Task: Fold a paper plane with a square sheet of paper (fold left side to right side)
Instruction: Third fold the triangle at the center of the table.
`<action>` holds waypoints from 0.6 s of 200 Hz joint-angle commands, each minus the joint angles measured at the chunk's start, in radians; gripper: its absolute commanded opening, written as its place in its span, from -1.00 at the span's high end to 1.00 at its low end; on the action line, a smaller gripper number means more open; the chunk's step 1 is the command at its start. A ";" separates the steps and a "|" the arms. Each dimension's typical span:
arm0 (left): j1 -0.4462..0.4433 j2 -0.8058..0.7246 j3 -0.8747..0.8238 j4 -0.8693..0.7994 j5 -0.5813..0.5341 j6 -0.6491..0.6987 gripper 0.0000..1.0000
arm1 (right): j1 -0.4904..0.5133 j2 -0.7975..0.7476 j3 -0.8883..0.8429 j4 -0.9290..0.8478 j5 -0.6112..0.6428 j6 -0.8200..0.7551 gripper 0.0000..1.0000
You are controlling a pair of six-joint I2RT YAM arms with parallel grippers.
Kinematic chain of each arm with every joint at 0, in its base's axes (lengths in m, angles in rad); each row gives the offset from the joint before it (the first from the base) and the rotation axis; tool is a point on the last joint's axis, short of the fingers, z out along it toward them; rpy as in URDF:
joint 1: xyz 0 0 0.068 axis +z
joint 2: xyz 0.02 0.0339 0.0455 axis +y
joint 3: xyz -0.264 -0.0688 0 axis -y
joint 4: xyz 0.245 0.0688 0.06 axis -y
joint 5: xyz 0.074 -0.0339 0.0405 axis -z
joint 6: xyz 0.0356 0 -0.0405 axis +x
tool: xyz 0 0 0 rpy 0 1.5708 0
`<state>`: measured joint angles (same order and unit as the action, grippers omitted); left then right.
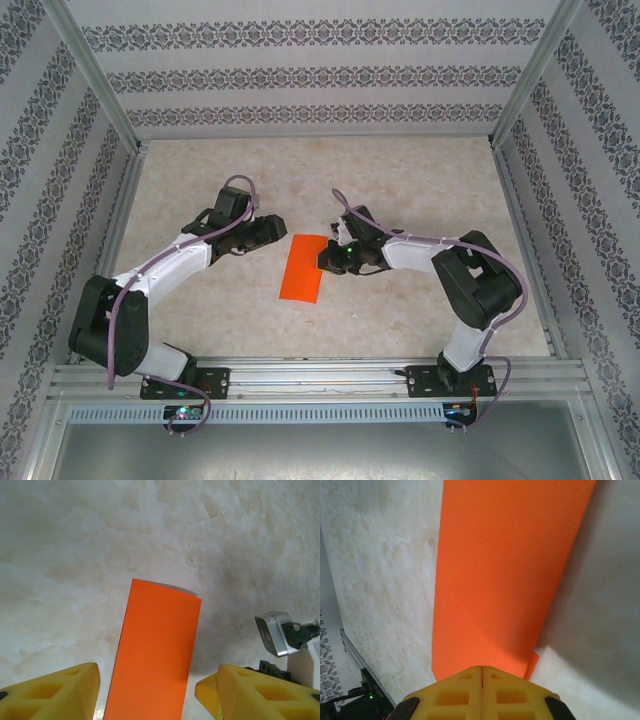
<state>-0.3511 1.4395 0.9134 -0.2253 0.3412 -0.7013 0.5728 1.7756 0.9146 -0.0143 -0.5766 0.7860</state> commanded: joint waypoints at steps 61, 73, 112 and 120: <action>0.015 0.026 0.014 -0.014 0.031 0.029 -0.20 | 0.011 0.090 0.077 -0.155 0.020 -0.119 1.00; 0.016 0.028 0.010 -0.017 0.044 0.038 -0.18 | 0.010 0.103 0.086 -0.186 0.031 -0.155 1.00; 0.016 0.035 0.007 -0.057 0.086 0.072 -0.09 | -0.001 0.135 0.131 -0.294 0.101 -0.249 1.00; 0.016 0.037 0.006 -0.067 0.099 0.078 -0.08 | -0.002 0.137 0.141 -0.310 0.112 -0.265 1.00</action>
<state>-0.3450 1.4624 0.9100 -0.2367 0.3958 -0.6689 0.5735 1.8828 1.0245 -0.2111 -0.5400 0.6121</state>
